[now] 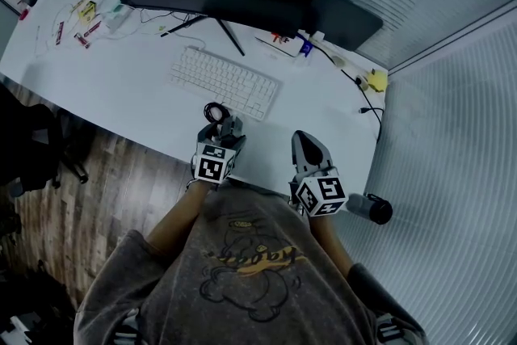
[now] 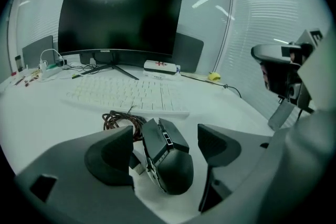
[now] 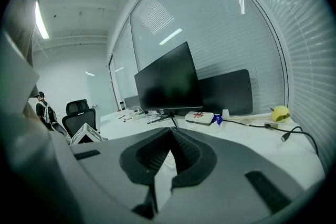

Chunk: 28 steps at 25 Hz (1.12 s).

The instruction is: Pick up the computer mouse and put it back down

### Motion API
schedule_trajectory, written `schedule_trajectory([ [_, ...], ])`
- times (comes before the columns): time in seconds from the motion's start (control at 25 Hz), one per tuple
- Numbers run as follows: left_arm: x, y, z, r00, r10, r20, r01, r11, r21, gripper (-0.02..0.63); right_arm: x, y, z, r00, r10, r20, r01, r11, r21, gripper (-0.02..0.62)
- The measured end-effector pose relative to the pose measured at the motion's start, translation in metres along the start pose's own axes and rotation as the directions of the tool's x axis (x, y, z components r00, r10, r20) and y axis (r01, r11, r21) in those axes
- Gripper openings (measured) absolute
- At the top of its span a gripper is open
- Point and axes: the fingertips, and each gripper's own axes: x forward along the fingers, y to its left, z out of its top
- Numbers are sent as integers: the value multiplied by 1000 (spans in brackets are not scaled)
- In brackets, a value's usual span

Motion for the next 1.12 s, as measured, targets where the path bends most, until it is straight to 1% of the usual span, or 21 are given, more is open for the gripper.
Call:
schedule_trajectory([
  [0.12, 10, -3, -5, 1000, 4, -21, -4, 1000, 16, 360, -2, -6, -2, 1000, -13, -7, 13, 1000, 2, 6],
  [0.28, 23, -3, -14, 999, 14, -49, -13, 1000, 14, 360, -3, -11, -5, 1000, -21, -19, 21, 1000, 3, 6],
  [0.44, 32, -1, -23, 996, 43, -74, -41, 999, 33, 360, -5, -14, -7, 999, -23, -31, 24, 1000, 5, 6],
  [0.68, 35, 4, -24, 991, 98, -89, -94, 995, 46, 359, -5, -15, -13, 999, -29, -45, 29, 1000, 8, 6],
  [0.8, 36, 7, -24, 990, 117, -79, -114, 993, 41, 359, -5, -15, -14, 998, -29, -51, 29, 1000, 5, 6],
  [1.0, 35, 9, -23, 991, 108, -78, -106, 994, 31, 356, -3, -14, -15, 998, -26, -59, 27, 1000, 2, 6],
  [1.12, 32, 8, -24, 992, 89, -88, -86, 996, 36, 351, -1, -11, -15, 998, -22, -59, 22, 1000, 0, 6],
])
